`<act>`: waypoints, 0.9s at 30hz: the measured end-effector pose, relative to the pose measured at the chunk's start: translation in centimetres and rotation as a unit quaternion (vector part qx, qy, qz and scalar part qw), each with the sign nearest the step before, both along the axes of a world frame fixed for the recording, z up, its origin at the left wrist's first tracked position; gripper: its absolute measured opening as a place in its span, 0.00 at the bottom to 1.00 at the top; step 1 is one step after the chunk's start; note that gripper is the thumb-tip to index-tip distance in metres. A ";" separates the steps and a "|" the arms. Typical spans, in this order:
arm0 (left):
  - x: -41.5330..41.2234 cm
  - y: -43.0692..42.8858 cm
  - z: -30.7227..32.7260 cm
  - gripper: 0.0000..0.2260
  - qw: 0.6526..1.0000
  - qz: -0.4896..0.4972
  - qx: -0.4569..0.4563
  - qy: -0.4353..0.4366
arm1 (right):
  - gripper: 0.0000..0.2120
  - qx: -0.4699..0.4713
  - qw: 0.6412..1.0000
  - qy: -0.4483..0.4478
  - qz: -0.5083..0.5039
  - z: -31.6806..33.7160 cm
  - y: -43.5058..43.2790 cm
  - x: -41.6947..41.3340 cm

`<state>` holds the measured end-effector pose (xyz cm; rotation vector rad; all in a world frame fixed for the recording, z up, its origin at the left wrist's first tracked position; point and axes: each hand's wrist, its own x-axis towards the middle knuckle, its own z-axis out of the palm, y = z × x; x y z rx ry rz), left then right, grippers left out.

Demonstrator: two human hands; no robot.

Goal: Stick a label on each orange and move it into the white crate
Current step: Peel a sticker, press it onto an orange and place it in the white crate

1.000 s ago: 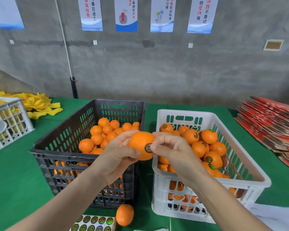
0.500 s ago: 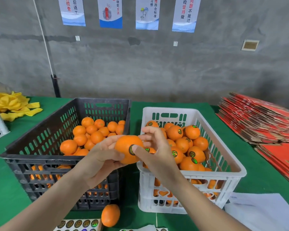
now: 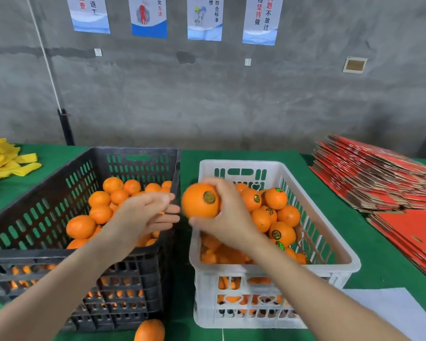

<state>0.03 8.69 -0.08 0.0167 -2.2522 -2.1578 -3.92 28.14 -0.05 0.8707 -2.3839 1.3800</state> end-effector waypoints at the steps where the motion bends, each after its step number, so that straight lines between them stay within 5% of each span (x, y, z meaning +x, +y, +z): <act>1: -0.5 0.0 0.1 0.08 0.999 0.040 0.003 -0.005 | 0.29 0.000 0.999 -0.004 -0.034 0.2 0.2 -2.3; 5: -2.2 -1.2 0.0 0.08 0.987 0.154 -0.055 0.005 | 0.32 -0.024 0.980 -0.092 -0.175 0.1 2.1 -12.2; 9: -2.4 -3.1 -0.9 0.07 0.984 0.176 -0.019 -0.016 | 0.30 0.086 0.949 -0.147 -0.264 -2.9 4.3 -19.5; 13: -2.5 -4.7 -1.2 0.07 0.982 0.183 -0.034 -0.017 | 0.26 0.212 0.928 -0.178 -0.248 -5.6 4.1 -22.8; 19: -2.3 -5.2 -1.1 0.07 0.982 0.187 -0.025 -0.020 | 0.32 0.317 0.891 -0.232 -0.227 -6.1 4.3 -24.4; 24: -1.7 -4.4 -1.0 0.07 0.983 0.173 -0.055 -0.034 | 0.26 0.336 0.913 -0.117 -0.201 -4.4 4.4 -21.5; 27: -1.0 -3.3 -1.0 0.06 0.985 0.163 -0.049 -0.033 | 0.19 0.249 0.955 -0.003 -0.160 -2.6 3.2 -16.2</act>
